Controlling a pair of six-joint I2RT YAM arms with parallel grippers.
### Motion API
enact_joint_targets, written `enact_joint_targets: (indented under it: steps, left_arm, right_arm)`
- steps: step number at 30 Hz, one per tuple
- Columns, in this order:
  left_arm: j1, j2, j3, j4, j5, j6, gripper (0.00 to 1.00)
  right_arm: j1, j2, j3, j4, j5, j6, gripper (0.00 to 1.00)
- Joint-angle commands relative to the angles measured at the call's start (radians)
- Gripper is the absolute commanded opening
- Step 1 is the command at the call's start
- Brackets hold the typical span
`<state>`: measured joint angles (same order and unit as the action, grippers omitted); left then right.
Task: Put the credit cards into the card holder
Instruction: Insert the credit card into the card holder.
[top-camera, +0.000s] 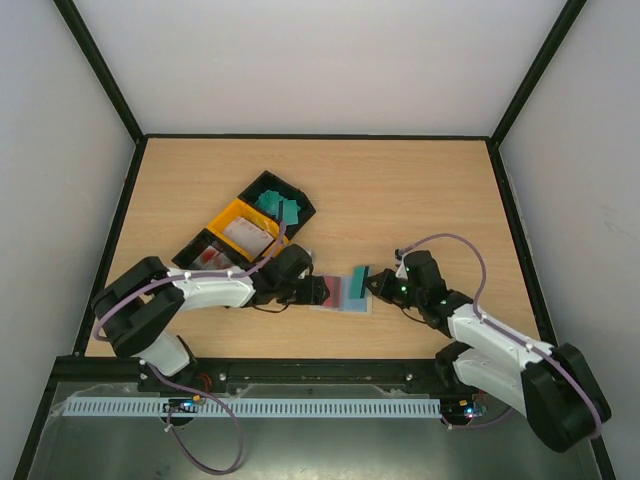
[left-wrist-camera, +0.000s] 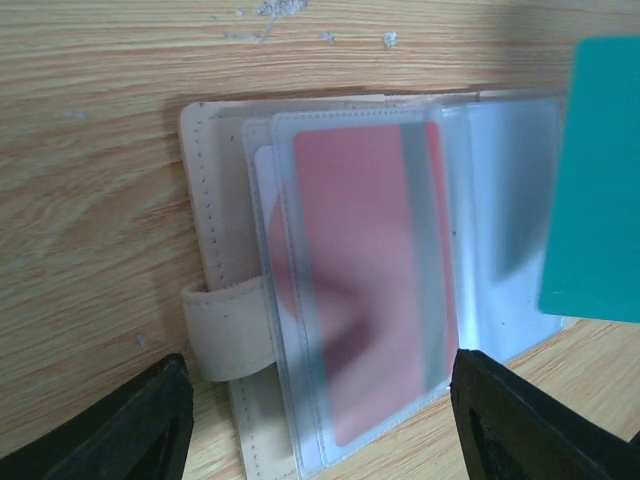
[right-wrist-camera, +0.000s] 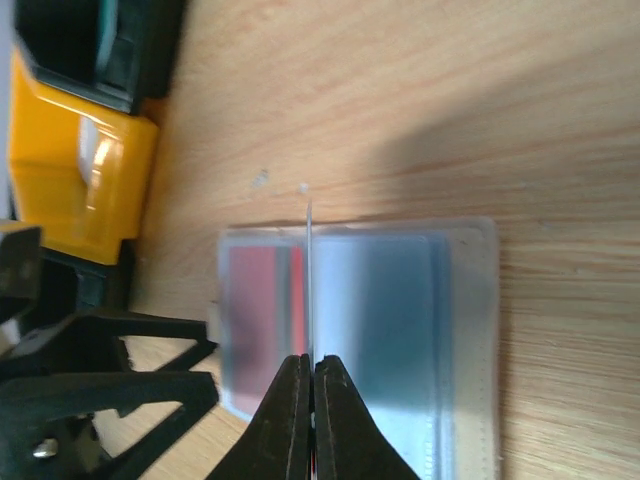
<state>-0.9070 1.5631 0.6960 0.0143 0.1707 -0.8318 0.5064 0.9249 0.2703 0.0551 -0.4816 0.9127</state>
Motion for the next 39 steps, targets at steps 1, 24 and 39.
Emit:
enact_joint_targets:
  steps: [1, 24, 39]
  left_arm:
    - [-0.006, 0.034, 0.019, -0.003, -0.015, -0.025, 0.7]
    - [-0.007, 0.077, 0.005, -0.054, -0.105, -0.038, 0.38]
    - [-0.009, 0.081, -0.001, -0.039, -0.091, -0.04, 0.38]
  right_arm:
    - [-0.02, 0.1, 0.011, 0.078, -0.094, -0.042, 0.02]
    - [-0.032, 0.372, -0.04, 0.33, -0.213, 0.071, 0.02]
    - [-0.032, 0.348, -0.121, 0.323, -0.173, 0.149, 0.02]
